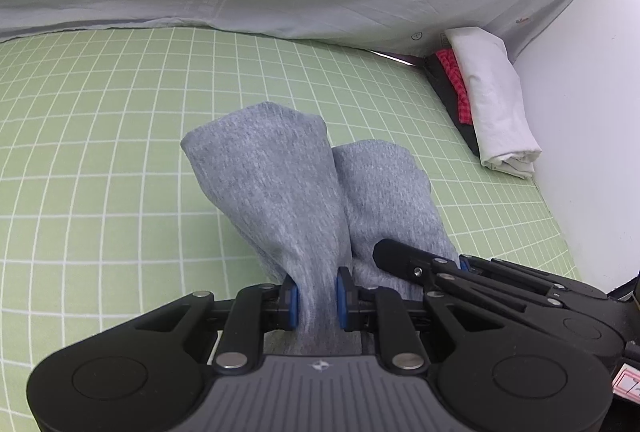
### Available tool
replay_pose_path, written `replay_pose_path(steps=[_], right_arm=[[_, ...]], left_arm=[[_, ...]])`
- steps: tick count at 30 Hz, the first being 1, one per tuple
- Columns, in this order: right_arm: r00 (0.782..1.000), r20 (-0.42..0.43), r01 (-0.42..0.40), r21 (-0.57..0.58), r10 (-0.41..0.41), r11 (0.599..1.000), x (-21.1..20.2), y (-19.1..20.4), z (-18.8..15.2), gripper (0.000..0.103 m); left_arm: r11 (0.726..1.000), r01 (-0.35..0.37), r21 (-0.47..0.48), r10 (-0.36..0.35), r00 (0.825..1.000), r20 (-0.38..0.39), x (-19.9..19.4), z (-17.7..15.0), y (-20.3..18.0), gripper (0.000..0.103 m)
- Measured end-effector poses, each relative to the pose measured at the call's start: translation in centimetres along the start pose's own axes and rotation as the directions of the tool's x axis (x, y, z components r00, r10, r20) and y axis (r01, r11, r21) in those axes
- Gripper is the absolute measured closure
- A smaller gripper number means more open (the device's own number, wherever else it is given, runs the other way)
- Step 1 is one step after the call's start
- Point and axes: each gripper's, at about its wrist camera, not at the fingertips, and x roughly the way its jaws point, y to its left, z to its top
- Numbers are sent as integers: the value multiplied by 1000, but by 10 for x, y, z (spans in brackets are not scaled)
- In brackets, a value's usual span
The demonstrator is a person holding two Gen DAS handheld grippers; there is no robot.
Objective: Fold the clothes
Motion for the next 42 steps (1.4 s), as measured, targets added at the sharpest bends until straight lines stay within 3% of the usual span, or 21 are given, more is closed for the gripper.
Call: replay_pose_path(steps=[7, 15, 20, 25, 27, 30, 33, 37, 42], right_arm=[[999, -24, 26, 12, -26, 1000, -30, -16, -31, 90], [994, -37, 102, -29, -103, 994, -52, -12, -49, 91], [986, -36, 165, 36, -163, 986, -77, -40, -52, 90], [979, 1, 203, 95, -204, 975, -91, -94, -41, 91], [978, 21, 207, 95, -210, 974, -96, -122, -33, 91], [976, 46, 208, 69, -212, 976, -104, -166, -12, 91], [970, 105, 215, 55, -220, 975, -117, -217, 28, 91], [947, 220, 225, 58, -233, 973, -127, -289, 90, 91], [913, 341, 225, 35, -223, 974, -129, -343, 174, 91]], left_arm=[[1000, 14, -6, -14, 1000, -13, -8, -32, -17, 84], [999, 46, 5, -45, 998, -44, -6, -39, -37, 85], [993, 96, 73, -91, 994, -63, 8, -41, -79, 85], [984, 114, 139, -108, 993, -51, 37, -34, -129, 85], [985, 124, 121, -120, 992, -38, 58, -21, -156, 85], [985, 146, 90, -145, 989, -11, 90, 3, -200, 85], [976, 183, 122, -192, 979, 66, 116, 35, -252, 85], [973, 191, 129, -208, 968, 140, 142, 90, -311, 85], [965, 206, 163, -242, 938, 248, 168, 166, -360, 85]])
